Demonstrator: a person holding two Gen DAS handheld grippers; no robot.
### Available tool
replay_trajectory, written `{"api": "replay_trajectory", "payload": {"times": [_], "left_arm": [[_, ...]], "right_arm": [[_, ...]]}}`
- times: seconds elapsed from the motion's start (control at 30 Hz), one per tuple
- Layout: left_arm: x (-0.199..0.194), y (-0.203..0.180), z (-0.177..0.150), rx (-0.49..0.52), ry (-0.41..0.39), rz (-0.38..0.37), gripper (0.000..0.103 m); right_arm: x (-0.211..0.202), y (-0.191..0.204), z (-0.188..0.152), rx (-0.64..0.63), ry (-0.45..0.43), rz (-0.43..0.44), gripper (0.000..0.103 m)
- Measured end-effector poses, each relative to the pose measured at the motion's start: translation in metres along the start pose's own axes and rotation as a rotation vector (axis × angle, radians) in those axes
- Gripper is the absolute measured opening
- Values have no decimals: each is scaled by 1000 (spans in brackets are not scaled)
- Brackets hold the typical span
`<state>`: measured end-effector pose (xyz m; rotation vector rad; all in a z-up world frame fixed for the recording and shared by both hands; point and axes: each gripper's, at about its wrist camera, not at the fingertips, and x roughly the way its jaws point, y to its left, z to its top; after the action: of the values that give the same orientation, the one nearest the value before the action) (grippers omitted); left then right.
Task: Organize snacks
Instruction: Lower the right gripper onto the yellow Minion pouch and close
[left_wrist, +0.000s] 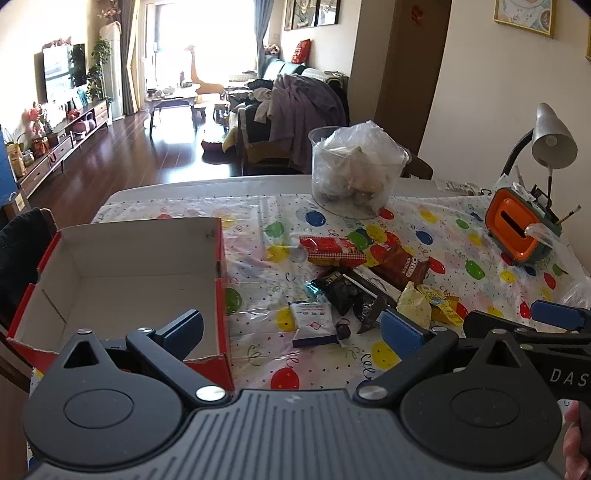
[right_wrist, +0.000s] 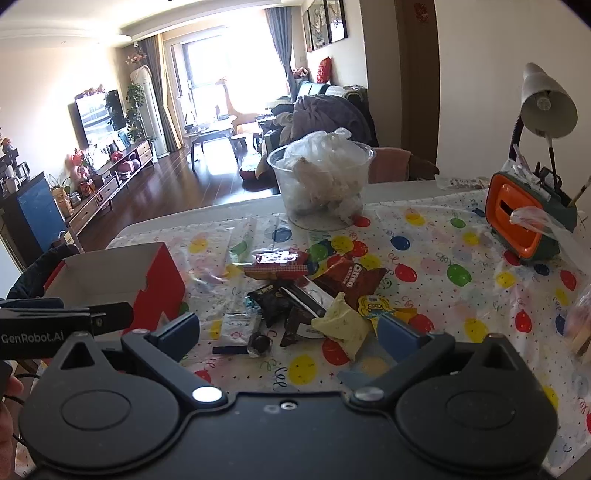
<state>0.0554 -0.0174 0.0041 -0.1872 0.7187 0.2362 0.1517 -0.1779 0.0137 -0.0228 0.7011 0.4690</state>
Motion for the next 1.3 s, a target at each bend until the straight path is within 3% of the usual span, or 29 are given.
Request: {"api": "replay_trajectory", "payload": {"times": [0.17, 0.33, 0.47, 0.6, 0.77, 0.93, 1.13, 1.3], "left_arm": [[19, -10, 0, 18, 9, -25, 103], [44, -29, -9, 94, 23, -12, 103], [67, -43, -14, 119, 49, 2, 103], [93, -55, -13, 137, 60, 32, 103], [129, -55, -9, 110, 129, 44, 102], [142, -66, -13, 180, 139, 2, 100], [156, -76, -20, 219, 143, 1, 92], [165, -84, -27, 246, 144, 22, 83]], "right_arm": [[15, -18, -4, -1, 19, -12, 102], [39, -44, -19, -38, 56, -62, 102], [57, -67, -30, -53, 103, -51, 101], [78, -87, -40, -51, 162, -62, 91], [102, -106, -45, -49, 219, -55, 87], [117, -111, -31, -82, 212, -12, 76], [142, -113, 10, -122, 186, 16, 74], [181, -115, 15, -161, 229, 8, 55]]}}
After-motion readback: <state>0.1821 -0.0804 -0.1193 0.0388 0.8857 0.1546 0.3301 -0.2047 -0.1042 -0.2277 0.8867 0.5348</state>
